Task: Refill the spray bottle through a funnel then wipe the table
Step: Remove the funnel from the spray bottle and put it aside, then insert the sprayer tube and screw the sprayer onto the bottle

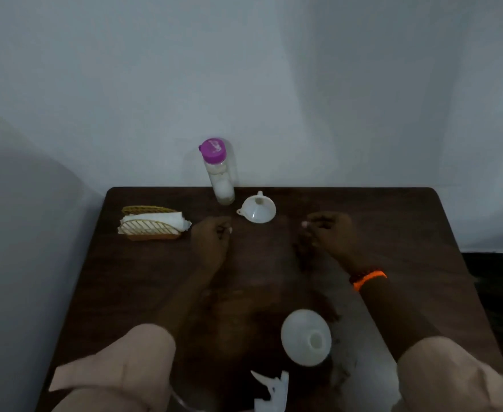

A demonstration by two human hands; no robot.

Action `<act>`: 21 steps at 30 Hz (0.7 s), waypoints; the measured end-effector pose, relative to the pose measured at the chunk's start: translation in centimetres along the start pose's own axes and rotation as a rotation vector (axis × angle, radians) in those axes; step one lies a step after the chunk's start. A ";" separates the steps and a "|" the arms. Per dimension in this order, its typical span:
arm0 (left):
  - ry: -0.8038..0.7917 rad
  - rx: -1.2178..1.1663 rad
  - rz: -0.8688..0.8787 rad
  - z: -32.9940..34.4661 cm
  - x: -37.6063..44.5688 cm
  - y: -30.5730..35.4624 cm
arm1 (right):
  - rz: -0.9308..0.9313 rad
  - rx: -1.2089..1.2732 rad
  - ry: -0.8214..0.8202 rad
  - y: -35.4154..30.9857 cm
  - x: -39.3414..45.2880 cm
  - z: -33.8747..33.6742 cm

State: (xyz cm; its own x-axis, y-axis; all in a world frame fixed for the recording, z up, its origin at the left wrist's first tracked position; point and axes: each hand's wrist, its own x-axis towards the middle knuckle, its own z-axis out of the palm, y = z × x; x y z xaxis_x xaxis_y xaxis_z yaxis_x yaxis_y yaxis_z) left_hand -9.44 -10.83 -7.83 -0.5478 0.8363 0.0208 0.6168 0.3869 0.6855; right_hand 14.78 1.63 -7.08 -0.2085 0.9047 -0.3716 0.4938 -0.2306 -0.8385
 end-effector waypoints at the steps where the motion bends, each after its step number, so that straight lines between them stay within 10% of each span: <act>1: -0.040 -0.005 -0.033 -0.8 -2.1 0.0 | 0.010 0.029 0.052 0.8 -2.2 -1.1; 10: -0.142 -0.029 0.006 -10.0 -23.6 -1.2 | 0.497 0.257 0.132 12.0 -25.4 -2.6; 21: -0.046 -0.336 -0.675 -10.7 -30.3 -8.9 | 0.429 0.198 -0.025 13.1 -30.0 7.2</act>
State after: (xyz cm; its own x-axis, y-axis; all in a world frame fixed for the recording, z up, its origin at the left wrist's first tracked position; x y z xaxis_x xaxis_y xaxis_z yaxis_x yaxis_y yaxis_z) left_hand -4.35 -43.80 -6.77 -0.7167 0.4780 -0.5077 -0.0537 0.6881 0.7236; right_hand 21.43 -31.07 -9.74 -0.0424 0.7048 -0.7082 0.3695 -0.6475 -0.6665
